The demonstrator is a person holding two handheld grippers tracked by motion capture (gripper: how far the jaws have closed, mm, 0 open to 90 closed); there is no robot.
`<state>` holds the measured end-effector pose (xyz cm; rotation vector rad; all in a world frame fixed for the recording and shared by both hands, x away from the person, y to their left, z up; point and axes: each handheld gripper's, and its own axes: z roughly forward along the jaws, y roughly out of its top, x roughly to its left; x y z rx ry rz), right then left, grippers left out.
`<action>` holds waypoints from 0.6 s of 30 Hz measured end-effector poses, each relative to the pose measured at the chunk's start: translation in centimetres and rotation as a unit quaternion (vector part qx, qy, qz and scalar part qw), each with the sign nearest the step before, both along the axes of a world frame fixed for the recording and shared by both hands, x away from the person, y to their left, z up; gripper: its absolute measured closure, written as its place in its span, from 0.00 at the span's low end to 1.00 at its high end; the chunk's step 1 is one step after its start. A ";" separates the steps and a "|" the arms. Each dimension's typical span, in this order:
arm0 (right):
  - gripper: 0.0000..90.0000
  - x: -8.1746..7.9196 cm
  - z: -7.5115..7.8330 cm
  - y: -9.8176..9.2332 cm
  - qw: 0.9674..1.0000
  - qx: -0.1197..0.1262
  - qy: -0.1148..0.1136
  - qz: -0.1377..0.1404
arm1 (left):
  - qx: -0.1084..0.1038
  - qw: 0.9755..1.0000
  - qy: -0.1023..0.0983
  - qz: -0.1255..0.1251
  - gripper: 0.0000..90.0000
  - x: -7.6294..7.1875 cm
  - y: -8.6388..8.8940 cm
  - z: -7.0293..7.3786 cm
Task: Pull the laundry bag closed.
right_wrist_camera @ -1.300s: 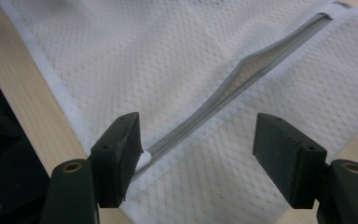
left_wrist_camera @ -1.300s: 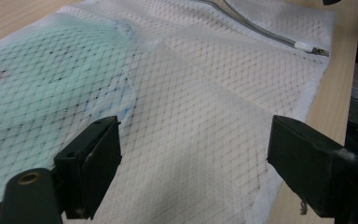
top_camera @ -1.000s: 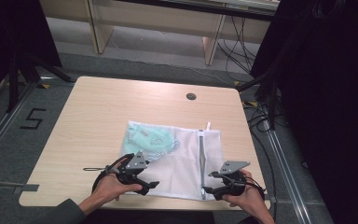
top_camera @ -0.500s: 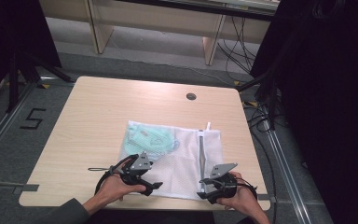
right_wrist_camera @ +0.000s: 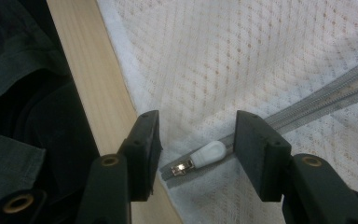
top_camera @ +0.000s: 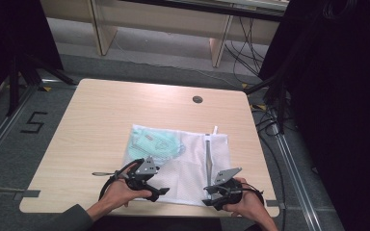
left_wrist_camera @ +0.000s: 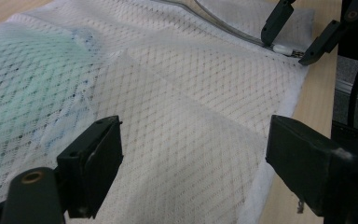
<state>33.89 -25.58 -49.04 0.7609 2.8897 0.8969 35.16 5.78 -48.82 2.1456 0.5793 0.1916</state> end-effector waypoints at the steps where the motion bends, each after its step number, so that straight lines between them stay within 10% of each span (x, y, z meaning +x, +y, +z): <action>1: 0.58 0.0 0.0 0.0 1.000 0.000 0.000 0.000 | 0.002 1.000 -0.004 -0.005 0.20 0.0 0.0 -0.1; 18: 0.71 -0.2 0.3 0.0 0.999 -0.002 -0.003 0.034 | -0.001 1.000 0.003 0.000 0.20 -0.1 0.0 0.0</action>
